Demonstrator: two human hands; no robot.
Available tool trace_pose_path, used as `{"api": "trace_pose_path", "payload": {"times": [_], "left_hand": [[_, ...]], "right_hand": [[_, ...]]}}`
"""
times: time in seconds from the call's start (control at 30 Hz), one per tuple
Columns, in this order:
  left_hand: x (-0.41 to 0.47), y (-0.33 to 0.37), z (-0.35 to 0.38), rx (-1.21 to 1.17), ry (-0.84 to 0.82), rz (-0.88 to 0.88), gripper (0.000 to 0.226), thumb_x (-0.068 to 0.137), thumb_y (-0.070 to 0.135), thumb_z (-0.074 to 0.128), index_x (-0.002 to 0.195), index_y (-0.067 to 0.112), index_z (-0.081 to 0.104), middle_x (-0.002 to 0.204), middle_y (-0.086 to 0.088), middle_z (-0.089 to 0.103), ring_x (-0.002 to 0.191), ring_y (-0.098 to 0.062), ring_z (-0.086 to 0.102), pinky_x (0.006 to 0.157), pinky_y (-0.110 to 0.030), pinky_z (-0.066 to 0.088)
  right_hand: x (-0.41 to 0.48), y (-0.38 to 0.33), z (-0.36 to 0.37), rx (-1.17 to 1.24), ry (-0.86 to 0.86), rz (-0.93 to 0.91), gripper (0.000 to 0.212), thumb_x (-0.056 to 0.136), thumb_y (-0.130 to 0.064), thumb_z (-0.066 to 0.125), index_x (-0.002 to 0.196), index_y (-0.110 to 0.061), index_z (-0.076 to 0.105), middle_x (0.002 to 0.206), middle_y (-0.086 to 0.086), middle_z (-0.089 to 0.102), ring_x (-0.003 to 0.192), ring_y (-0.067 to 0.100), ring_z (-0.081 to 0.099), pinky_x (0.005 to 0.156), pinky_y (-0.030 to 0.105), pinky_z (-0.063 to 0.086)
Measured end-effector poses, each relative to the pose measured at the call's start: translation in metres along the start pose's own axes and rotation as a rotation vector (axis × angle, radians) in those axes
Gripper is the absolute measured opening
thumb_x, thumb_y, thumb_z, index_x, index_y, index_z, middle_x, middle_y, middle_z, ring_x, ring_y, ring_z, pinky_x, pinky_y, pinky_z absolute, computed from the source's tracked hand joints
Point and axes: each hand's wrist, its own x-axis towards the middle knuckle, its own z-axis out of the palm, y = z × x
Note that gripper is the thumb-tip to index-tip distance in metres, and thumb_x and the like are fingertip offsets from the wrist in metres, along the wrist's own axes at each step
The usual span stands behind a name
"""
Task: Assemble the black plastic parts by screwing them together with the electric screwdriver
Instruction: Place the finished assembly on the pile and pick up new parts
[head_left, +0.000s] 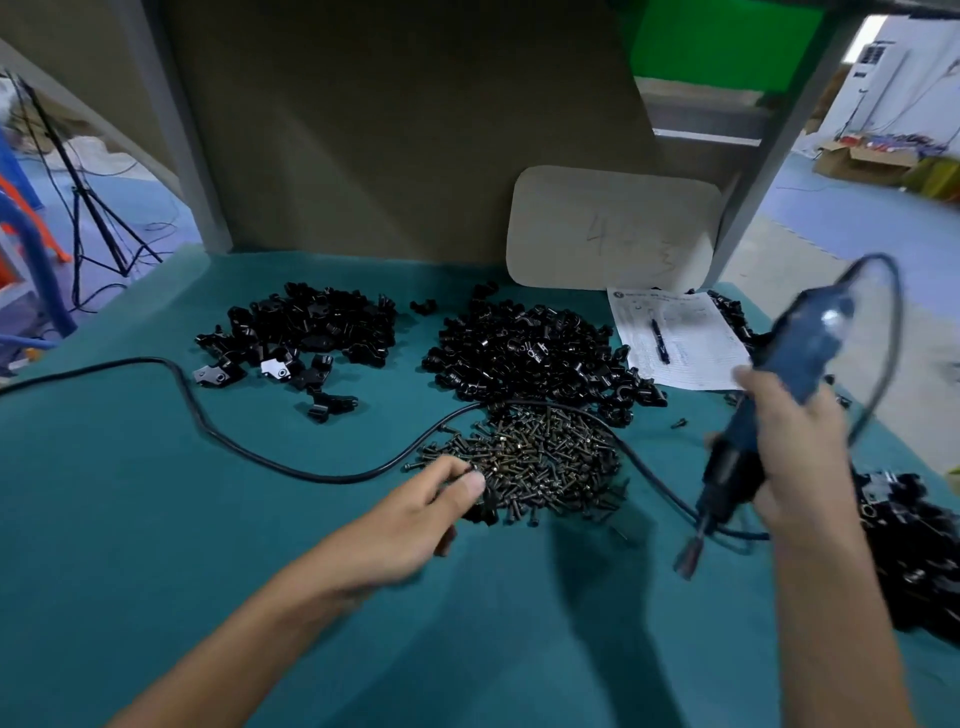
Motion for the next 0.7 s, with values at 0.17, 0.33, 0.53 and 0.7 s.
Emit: {"api": "trace_pose_path", "payload": {"times": [0.17,0.33,0.53,0.7], "left_hand": [[0.008,0.013,0.002,-0.500,0.060,-0.085,0.035,0.099,0.038,0.052,0.100,0.006,0.066,0.077,0.002,0.066,0.072,-0.010,0.060,0.071,-0.025,0.055],[0.012,0.026,0.000,-0.610,0.076,-0.099,0.029,0.101,0.028,0.055,0.099,-0.001,0.061,0.071,-0.003,0.063,0.063,-0.012,0.055,0.058,-0.025,0.053],[0.014,0.036,0.000,-0.656,-0.005,-0.163,0.030,0.095,0.030,0.063,0.103,0.002,0.059,0.078,-0.012,0.065,0.062,-0.017,0.058,0.055,-0.026,0.052],[0.009,0.042,0.001,-0.622,-0.120,-0.128,0.049,0.087,0.043,0.062,0.112,0.001,0.062,0.078,-0.011,0.067,0.064,-0.016,0.060,0.057,-0.026,0.052]], "right_hand": [[-0.008,0.070,-0.016,-0.712,-0.099,0.045,0.027,0.088,-0.030,0.074,0.106,-0.023,0.057,0.098,0.010,0.064,0.085,0.031,0.062,0.081,0.052,0.056],[-0.004,0.091,-0.018,-1.134,-0.100,0.096,0.048,0.092,-0.044,0.071,0.119,-0.008,0.057,0.115,0.021,0.064,0.103,0.039,0.055,0.095,0.047,0.045],[-0.041,0.038,0.012,-0.664,-0.579,-0.295,0.055,0.095,-0.039,0.069,0.146,-0.042,0.049,0.138,-0.014,0.057,0.127,0.007,0.054,0.109,0.043,0.047],[-0.079,0.018,0.042,-0.433,-1.082,-0.442,0.054,0.100,-0.002,0.061,0.139,-0.038,0.061,0.135,-0.016,0.061,0.128,0.013,0.058,0.102,0.031,0.052]]}}
